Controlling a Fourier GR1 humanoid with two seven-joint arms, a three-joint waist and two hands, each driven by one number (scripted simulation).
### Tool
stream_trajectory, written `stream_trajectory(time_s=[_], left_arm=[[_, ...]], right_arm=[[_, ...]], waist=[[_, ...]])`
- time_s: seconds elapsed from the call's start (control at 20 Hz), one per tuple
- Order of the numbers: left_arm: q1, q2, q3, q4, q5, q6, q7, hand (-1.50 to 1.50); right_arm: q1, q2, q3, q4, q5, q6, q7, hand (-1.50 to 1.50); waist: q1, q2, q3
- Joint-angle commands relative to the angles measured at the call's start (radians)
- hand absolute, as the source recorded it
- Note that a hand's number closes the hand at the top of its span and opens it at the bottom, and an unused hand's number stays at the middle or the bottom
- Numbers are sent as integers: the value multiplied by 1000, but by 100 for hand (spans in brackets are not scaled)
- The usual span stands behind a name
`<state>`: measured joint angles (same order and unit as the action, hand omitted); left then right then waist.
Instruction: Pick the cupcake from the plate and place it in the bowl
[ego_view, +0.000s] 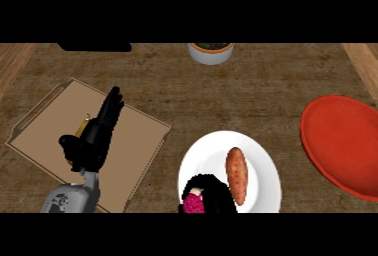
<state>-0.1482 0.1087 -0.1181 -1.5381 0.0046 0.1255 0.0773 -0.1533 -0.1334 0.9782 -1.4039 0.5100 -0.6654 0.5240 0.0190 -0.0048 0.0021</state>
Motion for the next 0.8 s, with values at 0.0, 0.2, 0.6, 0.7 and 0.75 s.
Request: stream_trajectory(time_s=[0.0, 0.2, 0.6, 0.7, 0.75], left_arm=[[-9, 5, -10, -2, 1, -17, 3, 0], [-13, -1, -1, -2, 8, -10, 5, 0], [2, -1, 12, 5, 8, 3, 10, 0], [17, 2, 12, 10, 3, 3, -2, 0], [15, 12, 21, 4, 3, 4, 5, 0]], right_arm=[[50, -96, 229, -104, -40, 173, -173, 150], [109, -261, 352, -271, -70, 219, -370, 150], [132, -583, 362, -615, -104, 145, -726, 150], [122, -674, 317, -690, -113, 117, -787, 150], [151, -729, 334, -738, -115, 107, -816, 150]], waist=[[49, 4, 6], [21, -1, 5], [-27, -4, 4], [-34, -4, 3], [-44, -7, 3]])
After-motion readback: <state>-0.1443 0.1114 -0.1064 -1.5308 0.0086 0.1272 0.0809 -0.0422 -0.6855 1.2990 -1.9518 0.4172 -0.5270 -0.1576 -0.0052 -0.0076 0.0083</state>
